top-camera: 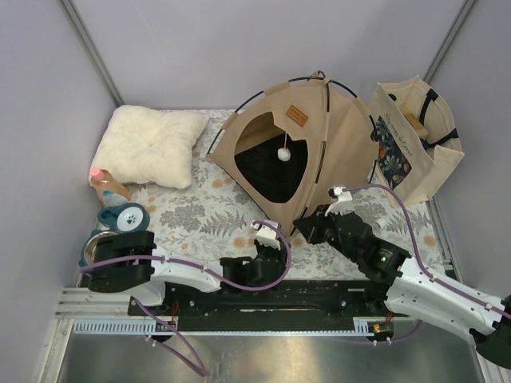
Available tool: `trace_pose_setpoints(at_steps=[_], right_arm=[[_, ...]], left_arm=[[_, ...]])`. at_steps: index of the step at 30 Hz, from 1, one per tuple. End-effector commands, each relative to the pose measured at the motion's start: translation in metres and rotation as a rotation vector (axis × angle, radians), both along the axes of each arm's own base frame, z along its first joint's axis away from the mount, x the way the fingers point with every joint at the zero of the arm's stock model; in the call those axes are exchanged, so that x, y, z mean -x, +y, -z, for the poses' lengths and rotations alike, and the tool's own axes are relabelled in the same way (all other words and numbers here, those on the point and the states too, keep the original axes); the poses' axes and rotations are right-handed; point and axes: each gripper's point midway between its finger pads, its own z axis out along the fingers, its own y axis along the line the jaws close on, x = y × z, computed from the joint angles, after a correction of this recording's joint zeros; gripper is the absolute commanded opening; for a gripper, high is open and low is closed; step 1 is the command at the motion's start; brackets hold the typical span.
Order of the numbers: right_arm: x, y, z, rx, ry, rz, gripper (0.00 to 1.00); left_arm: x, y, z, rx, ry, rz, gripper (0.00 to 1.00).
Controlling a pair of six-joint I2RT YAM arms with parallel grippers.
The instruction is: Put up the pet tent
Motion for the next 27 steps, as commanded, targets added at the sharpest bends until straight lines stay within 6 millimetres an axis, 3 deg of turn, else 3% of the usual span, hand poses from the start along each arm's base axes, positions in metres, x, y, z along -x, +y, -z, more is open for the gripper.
trace_pose_setpoints(at_steps=[1,12,20,27], right_arm=[[-0.037,-0.016,-0.043,-0.103,-0.147,0.190,0.00],[-0.030,-0.002,-0.031,-0.119,-0.108,0.119,0.00],[-0.016,0.003,-0.007,-0.083,-0.070,0.039,0.00],[-0.014,0.004,0.008,-0.057,-0.053,0.026,0.00]], left_arm=[[0.026,0.011,0.024,-0.139,0.031,0.103,0.00],[0.024,0.008,0.012,-0.114,0.022,0.097,0.00],[0.017,-0.003,-0.019,-0.119,-0.024,0.082,0.00],[0.015,-0.010,-0.030,-0.135,-0.044,0.093,0.00]])
